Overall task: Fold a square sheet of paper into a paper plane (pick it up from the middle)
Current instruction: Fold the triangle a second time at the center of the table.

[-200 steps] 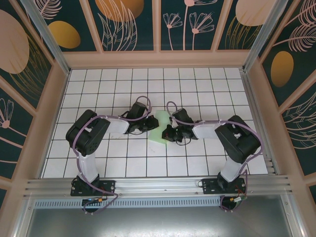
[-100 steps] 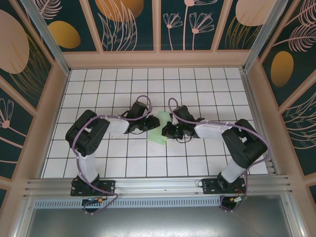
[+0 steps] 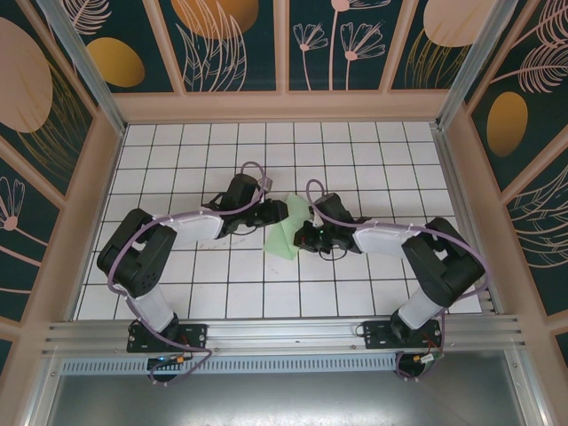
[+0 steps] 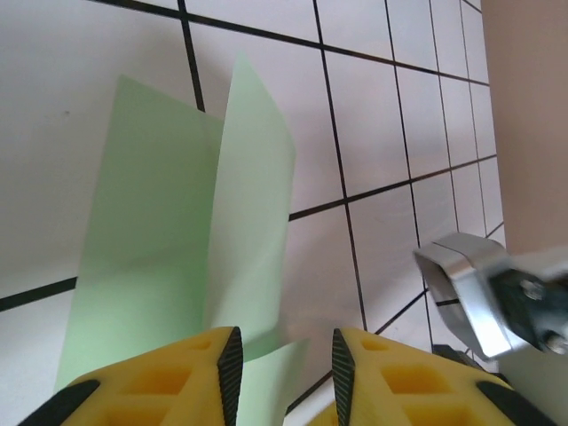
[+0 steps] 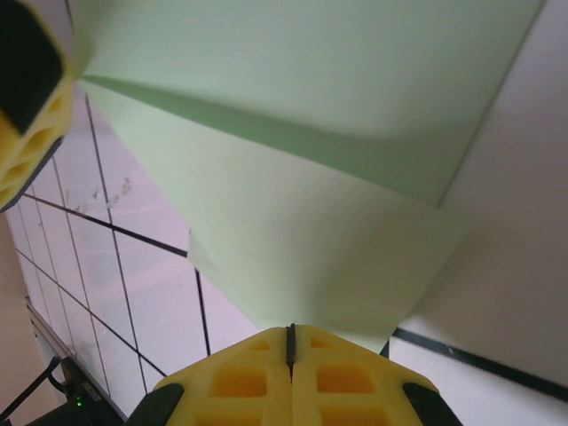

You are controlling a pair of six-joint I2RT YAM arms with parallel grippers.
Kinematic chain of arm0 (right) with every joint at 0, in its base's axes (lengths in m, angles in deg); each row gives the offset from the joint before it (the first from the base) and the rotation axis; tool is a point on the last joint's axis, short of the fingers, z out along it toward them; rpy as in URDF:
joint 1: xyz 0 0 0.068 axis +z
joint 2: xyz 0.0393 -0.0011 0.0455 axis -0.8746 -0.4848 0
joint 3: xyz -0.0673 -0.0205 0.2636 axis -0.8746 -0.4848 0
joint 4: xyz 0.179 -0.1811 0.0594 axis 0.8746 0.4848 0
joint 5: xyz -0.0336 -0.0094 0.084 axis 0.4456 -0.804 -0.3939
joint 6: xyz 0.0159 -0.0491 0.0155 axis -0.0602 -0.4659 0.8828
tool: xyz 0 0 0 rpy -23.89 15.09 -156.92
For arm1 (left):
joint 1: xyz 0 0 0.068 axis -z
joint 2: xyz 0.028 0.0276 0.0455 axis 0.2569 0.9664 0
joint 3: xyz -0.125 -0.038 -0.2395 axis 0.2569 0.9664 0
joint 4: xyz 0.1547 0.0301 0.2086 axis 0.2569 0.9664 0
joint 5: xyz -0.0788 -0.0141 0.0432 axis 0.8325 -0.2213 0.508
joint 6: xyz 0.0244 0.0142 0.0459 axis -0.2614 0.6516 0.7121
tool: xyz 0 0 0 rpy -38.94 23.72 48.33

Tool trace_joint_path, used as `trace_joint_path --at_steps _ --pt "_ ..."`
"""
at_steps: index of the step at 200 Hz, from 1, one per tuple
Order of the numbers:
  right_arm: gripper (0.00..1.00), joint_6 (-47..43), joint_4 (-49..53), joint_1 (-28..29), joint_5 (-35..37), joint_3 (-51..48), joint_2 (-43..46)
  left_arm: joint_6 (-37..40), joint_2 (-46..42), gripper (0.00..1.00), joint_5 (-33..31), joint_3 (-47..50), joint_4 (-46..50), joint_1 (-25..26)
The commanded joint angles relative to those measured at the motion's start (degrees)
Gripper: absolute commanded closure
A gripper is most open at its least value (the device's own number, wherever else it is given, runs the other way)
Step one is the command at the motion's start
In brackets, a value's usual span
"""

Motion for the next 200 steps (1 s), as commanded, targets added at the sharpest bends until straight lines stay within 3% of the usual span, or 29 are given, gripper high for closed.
trace_joint_path --at_steps 1,87,140,200 --pt "0.97 0.7 -2.3 -0.2 -1.2 1.2 -3.5 1.3 -0.4 0.66 4.3 1.3 -1.7 -0.1" --pt "0.97 0.6 -1.0 0.2 0.4 3.2 -7.4 2.6 3.9 0.71 4.4 -1.1 -1.1 0.4" --pt "0.95 0.5 -0.8 0.2 0.0 3.0 -2.9 2.7 10.5 0.78 0.9 -3.3 1.3 0.4" --pt "0.94 4.7 -5.9 1.4 -3.2 -2.5 2.6 2.3 11.0 0.78 0.1 -1.0 0.9 0.4"
